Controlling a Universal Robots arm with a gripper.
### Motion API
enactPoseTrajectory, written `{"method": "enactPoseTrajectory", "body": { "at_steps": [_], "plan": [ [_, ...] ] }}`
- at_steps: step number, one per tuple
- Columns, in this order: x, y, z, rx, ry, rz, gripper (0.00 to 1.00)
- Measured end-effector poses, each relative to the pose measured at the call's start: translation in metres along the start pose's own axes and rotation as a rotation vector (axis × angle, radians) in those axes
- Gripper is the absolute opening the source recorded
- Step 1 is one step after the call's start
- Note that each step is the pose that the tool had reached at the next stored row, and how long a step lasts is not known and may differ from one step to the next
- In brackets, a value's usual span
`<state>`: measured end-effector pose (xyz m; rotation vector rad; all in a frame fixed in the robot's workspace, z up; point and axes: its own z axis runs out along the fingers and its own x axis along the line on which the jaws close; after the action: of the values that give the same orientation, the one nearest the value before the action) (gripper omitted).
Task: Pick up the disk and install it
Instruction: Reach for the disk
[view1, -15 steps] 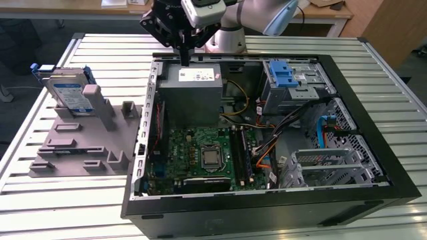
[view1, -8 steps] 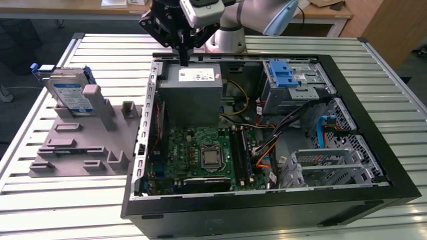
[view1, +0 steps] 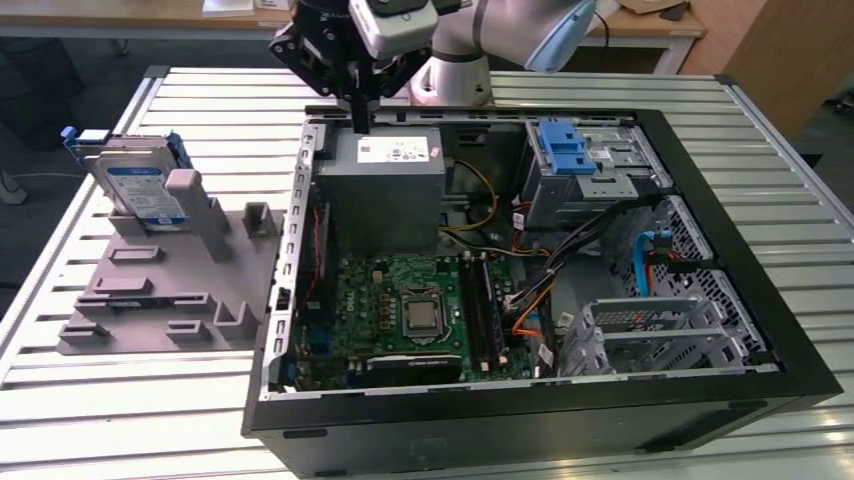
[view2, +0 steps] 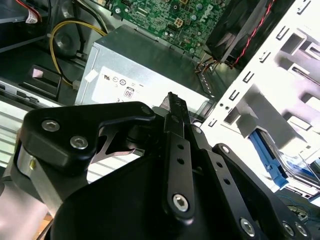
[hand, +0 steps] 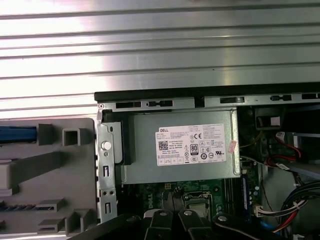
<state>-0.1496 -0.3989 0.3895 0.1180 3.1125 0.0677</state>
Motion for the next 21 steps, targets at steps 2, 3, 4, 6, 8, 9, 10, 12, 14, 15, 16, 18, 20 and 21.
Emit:
{"method": "enactPoseTrajectory", "body": {
  "at_steps": [2,3,4,6,8,9,10,12,14,15,16,18,20,21],
  "plan": [
    [0.0009,-0.0001,0.0000,0.0000,0.0000,0.000,0.11],
    [0.0012,-0.0001,0.0000,0.0001,0.0000,0.000,0.11],
    [0.0017,-0.0001,0.0000,0.0001,0.0000,0.000,0.11],
    [0.0025,-0.0002,0.0000,0.0000,0.0000,0.000,0.11],
    [0.0031,-0.0002,0.0000,0.0001,0.0000,0.000,0.11],
    [0.0034,-0.0003,0.0000,0.0001,0.0000,0.000,0.11],
    [0.0036,-0.0003,0.0000,0.0001,0.0001,0.000,0.11],
    [0.0042,-0.0003,0.0001,0.0000,0.0000,0.000,0.11],
    [0.0047,-0.0004,0.0001,0.0000,0.0000,0.000,0.11],
    [0.0050,-0.0004,0.0001,0.0001,0.0000,0.000,0.11],
    [0.0052,-0.0004,0.0001,0.0000,0.0000,0.000,0.11],
    [0.0057,-0.0004,0.0001,0.0001,0.0000,0.000,0.11],
    [0.0061,-0.0005,0.0001,0.0001,0.0000,0.000,0.11],
    [0.0063,-0.0005,0.0002,0.0000,0.0000,0.000,0.11]
  ]
}}
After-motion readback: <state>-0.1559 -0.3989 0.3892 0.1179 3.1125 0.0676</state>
